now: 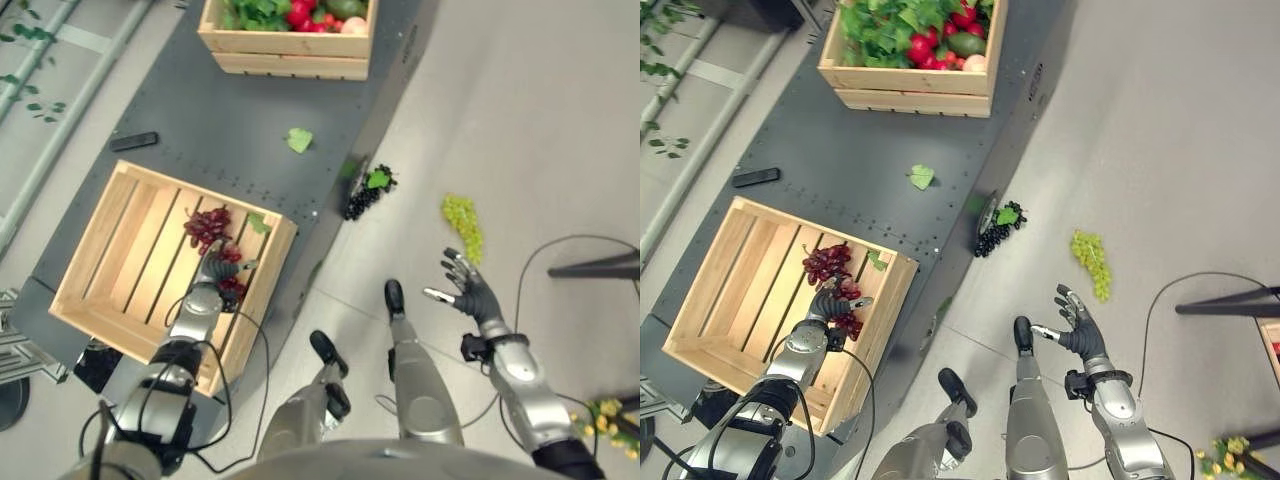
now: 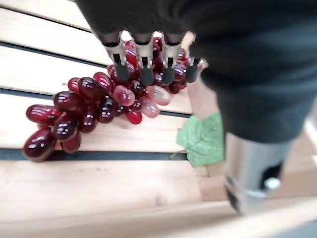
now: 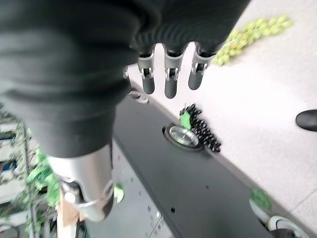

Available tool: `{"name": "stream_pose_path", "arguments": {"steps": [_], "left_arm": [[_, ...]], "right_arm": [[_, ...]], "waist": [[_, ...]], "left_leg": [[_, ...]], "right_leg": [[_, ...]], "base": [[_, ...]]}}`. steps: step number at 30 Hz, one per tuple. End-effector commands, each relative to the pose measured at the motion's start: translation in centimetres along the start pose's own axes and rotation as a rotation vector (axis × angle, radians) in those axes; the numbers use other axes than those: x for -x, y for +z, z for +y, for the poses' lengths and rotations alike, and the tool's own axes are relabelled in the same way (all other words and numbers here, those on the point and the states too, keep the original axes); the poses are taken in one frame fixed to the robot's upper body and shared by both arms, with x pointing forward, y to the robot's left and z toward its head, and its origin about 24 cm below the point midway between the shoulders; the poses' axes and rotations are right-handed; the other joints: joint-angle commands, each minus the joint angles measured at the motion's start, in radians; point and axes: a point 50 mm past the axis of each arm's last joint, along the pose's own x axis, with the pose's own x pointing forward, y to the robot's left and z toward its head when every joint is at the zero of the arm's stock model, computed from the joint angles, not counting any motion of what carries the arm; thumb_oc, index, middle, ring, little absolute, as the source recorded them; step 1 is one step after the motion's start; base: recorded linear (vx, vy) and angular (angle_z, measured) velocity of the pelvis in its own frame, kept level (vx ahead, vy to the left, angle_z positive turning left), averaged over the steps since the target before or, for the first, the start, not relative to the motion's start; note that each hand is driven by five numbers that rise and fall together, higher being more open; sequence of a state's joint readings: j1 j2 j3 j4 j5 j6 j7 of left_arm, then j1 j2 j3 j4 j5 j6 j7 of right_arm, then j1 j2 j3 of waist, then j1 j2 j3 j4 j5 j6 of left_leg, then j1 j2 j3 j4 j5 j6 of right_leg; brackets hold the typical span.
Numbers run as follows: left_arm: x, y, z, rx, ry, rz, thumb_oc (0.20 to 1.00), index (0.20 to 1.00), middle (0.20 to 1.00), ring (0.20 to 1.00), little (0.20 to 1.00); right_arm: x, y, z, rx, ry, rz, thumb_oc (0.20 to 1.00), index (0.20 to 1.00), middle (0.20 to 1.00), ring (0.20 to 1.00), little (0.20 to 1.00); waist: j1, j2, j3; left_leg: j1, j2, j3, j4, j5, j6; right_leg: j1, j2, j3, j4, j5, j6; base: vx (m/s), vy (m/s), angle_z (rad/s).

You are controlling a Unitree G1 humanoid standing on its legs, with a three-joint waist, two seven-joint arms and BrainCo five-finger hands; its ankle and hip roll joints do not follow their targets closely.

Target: Pick up the fruits from the basket on one side to the basket on the other side

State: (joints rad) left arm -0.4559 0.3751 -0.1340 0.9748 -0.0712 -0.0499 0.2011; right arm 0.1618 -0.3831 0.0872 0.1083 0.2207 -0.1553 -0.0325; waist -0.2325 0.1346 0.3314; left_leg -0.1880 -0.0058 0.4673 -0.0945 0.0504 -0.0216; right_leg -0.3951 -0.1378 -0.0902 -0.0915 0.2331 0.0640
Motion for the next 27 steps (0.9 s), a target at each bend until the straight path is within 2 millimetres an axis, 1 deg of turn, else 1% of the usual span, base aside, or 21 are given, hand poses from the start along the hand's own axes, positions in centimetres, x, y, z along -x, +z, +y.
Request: {"name": "stream_pose_path", "arguments": {"steps": [1,3,4,5,6,7,8,9,10,11,14,16,18,19,20,21,23,24,25,26,27], "left_arm": [[-0.8,1.2,1.7,0.040,0.105,-0.008,1.000,1.000,1.000,1.000,1.000],[-0.7,1.2,1.7,0.059,0.112,-0.020,1.000,1.000,1.000,1.000,1.000],[-0.2,0.5,1.5,0.111,0.115,-0.018,1.000,1.000,1.000,1.000,1.000],[-0.2,0.4,1.5,0.111,0.115,-0.017,1.000,1.000,1.000,1.000,1.000],[0.4,-1.1,1.6,0.131,0.129,0.012,1.000,1.000,1.000,1.000,1.000],[0.4,-1.1,1.6,0.130,0.129,0.013,1.000,1.000,1.000,1.000,1.000],[0.9,-2.3,1.5,0.143,0.141,0.048,1.000,1.000,1.000,1.000,1.000],[1.0,-2.9,1.7,0.146,0.158,0.074,1.000,1.000,1.000,1.000,1.000],[1.0,-2.9,1.7,0.146,0.159,0.074,1.000,1.000,1.000,1.000,1.000],[1.1,-3.7,2.1,0.167,0.194,0.116,1.000,1.000,1.000,1.000,1.000],[1.1,-4.0,2.2,0.252,0.240,0.145,1.000,1.000,1.000,1.000,1.000],[1.1,-4.0,2.3,0.275,0.255,0.146,1.000,1.000,1.000,1.000,1.000],[1.1,-2.9,2.1,0.365,0.284,0.096,1.000,1.000,1.000,1.000,1.000],[1.1,-2.5,1.9,0.376,0.278,0.074,1.000,1.000,1.000,1.000,1.000],[1.3,-1.8,1.7,0.403,0.272,0.025,1.000,1.000,1.000,1.000,1.000],[2.0,-0.9,1.5,0.414,0.246,-0.062,1.000,1.000,1.000,1.000,1.000],[2.7,-0.5,1.2,0.426,0.211,-0.116,1.000,1.000,1.000,1.000,1.000],[2.8,-0.6,1.2,0.425,0.210,-0.115,1.000,1.000,1.000,1.000,1.000],[3.2,-0.4,1.1,0.417,0.189,-0.145,1.000,1.000,1.000,1.000,1.000],[4.0,-0.4,1.2,0.420,0.171,-0.179,1.000,1.000,1.000,1.000,1.000],[4.2,-0.5,1.2,0.426,0.165,-0.181,1.000,1.000,1.000,1.000,1.000]], "right_arm": [[0.3,3.2,-0.3,-0.011,-0.019,-0.183,1.000,1.000,1.000,1.000,1.000],[0.3,3.2,-0.3,-0.008,-0.025,-0.185,1.000,1.000,1.000,1.000,1.000],[0.3,3.2,-0.5,-0.011,-0.039,-0.187,1.000,1.000,1.000,1.000,1.000],[0.3,3.2,-0.5,-0.011,-0.039,-0.187,1.000,1.000,1.000,1.000,1.000],[0.3,3.2,-0.5,-0.010,-0.050,-0.194,1.000,1.000,1.000,1.000,1.000],[0.3,3.2,-0.5,-0.010,-0.049,-0.193,1.000,1.000,1.000,1.000,1.000],[0.3,3.3,-0.5,-0.012,-0.055,-0.197,1.000,1.000,1.000,1.000,1.000],[0.3,3.3,-0.4,-0.014,-0.056,-0.198,1.000,1.000,1.000,1.000,1.000],[0.3,3.3,-0.4,-0.014,-0.056,-0.198,1.000,1.000,1.000,1.000,1.000],[0.2,3.3,-0.2,-0.024,-0.053,-0.199,1.000,1.000,1.000,1.000,1.000],[0.2,3.2,0.1,-0.031,-0.048,-0.199,1.000,1.000,1.000,1.000,1.000],[0.2,3.2,0.3,-0.032,-0.045,-0.197,1.000,1.000,1.000,1.000,1.000],[0.1,3.2,0.5,-0.032,-0.043,-0.196,1.000,1.000,1.000,1.000,1.000],[0.0,3.2,0.6,-0.030,-0.045,-0.197,1.000,1.000,1.000,1.000,1.000],[0.0,3.3,0.5,-0.031,-0.053,-0.199,1.000,1.000,1.000,1.000,1.000],[0.0,3.4,0.3,-0.028,-0.063,-0.209,1.000,1.000,1.000,1.000,1.000],[-0.1,3.6,0.0,-0.022,-0.077,-0.217,1.000,1.000,1.000,1.000,1.000],[-0.1,3.6,0.0,-0.022,-0.077,-0.216,1.000,1.000,1.000,1.000,1.000],[-0.1,3.6,-0.1,-0.021,-0.084,-0.220,1.000,1.000,1.000,1.000,1.000],[-0.1,3.6,-0.4,-0.013,-0.100,-0.219,1.000,1.000,1.000,1.000,1.000],[-0.2,3.5,-0.5,-0.012,-0.102,-0.217,1.000,1.000,1.000,1.000,1.000]], "waist": [[-0.009,-0.031,-0.004],[-0.007,-0.032,-0.004],[0.000,-0.033,-0.002],[0.000,-0.032,-0.003],[0.009,-0.035,-0.002],[0.009,-0.035,-0.003],[0.015,-0.040,-0.002],[0.017,-0.044,-0.002],[0.016,-0.044,-0.002],[0.021,-0.051,-0.002],[0.028,-0.059,-0.001],[0.030,-0.060,-0.001],[0.037,-0.064,0.002],[0.040,-0.066,0.004],[0.044,-0.067,0.006],[0.053,-0.067,0.012],[0.063,-0.067,0.016],[0.063,-0.067,0.015],[0.066,-0.071,0.021],[0.075,-0.069,0.021],[0.079,-0.069,0.019]], "left_leg": [[-0.035,0.006,-0.028,0.014,-0.017,-0.045],[-0.038,0.007,-0.027,0.014,-0.017,-0.045],[-0.045,0.007,-0.029,0.014,-0.015,-0.046],[-0.046,0.007,-0.029,0.014,-0.015,-0.046],[-0.051,0.008,-0.033,0.017,-0.016,-0.046],[-0.052,0.008,-0.033,0.017,-0.016,-0.046],[-0.055,0.010,-0.035,0.019,-0.015,-0.047],[-0.056,0.011,-0.037,0.018,-0.014,-0.048],[-0.057,0.011,-0.037,0.018,-0.014,-0.048],[-0.060,0.013,-0.040,0.018,-0.012,-0.050],[-0.067,0.013,-0.048,0.015,-0.007,-0.053],[-0.069,0.014,-0.050,0.014,-0.007,-0.054],[-0.073,0.013,-0.056,0.014,-0.006,-0.054],[-0.075,0.014,-0.059,0.014,-0.004,-0.055],[-0.076,0.014,-0.062,0.014,-0.003,-0.054],[-0.078,0.014,-0.067,0.014,-0.002,-0.054],[-0.078,0.014,-0.072,0.014,-0.001,-0.053],[-0.078,0.014,-0.072,0.014,-0.002,-0.053],[-0.091,0.015,-0.063,0.019,0.020,-0.046],[-0.092,0.014,-0.068,0.020,0.020,-0.046],[-0.093,0.015,-0.070,0.020,0.020,-0.045]], "right_leg": [[0.018,-0.046,0.041,0.075,-0.130,0.129],[0.016,-0.045,0.041,0.071,-0.127,0.129],[0.014,-0.044,0.042,0.064,-0.124,0.129],[0.014,-0.044,0.042,0.063,-0.124,0.129],[0.012,-0.042,0.040,0.058,-0.121,0.127],[0.011,-0.042,0.040,0.058,-0.121,0.127],[0.011,-0.040,0.039,0.056,-0.120,0.125],[0.011,-0.038,0.038,0.055,-0.120,0.125],[0.011,-0.038,0.038,0.055,-0.120,0.125],[0.008,-0.036,0.036,0.054,-0.120,0.123],[0.005,-0.035,0.029,0.057,-0.121,0.121],[0.002,-0.034,0.027,0.058,-0.122,0.120],[0.001,-0.034,0.022,0.058,-0.122,0.119],[0.001,-0.034,0.019,0.058,-0.122,0.118],[0.001,-0.034,0.017,0.058,-0.123,0.118],[0.003,-0.035,0.012,0.058,-0.124,0.116],[0.006,-0.034,0.008,0.056,-0.124,0.114],[0.006,-0.034,0.008,0.056,-0.124,0.114],[-0.005,-0.033,0.006,0.056,-0.105,0.105],[-0.002,-0.032,0.004,0.056,-0.107,0.104],[-0.001,-0.031,0.003,0.055,-0.108,0.103]], "base": [[0.02,-0.020,-0.08],[0.02,-0.031,-0.04],[0.02,-0.036,-0.03],[0.03,-0.041,-0.02],[0.00,0.000,0.00],[0.02,-0.039,-0.01],[0.01,-0.032,-0.04],[0.01,-0.032,-0.04],[0.01,-0.038,-0.03],[0.01,-0.040,-0.01],[0.01,-0.028,0.00],[0.00,0.000,0.00],[0.00,-0.018,0.00],[0.00,-0.031,0.02],[0.02,-0.035,0.03],[0.02,-0.021,0.10],[0.01,-0.021,0.09],[-0.07,-0.049,0.02],[-0.06,-0.036,0.02],[-0.05,-0.038,0.02],[0.03,-0.003,0.07]]}}
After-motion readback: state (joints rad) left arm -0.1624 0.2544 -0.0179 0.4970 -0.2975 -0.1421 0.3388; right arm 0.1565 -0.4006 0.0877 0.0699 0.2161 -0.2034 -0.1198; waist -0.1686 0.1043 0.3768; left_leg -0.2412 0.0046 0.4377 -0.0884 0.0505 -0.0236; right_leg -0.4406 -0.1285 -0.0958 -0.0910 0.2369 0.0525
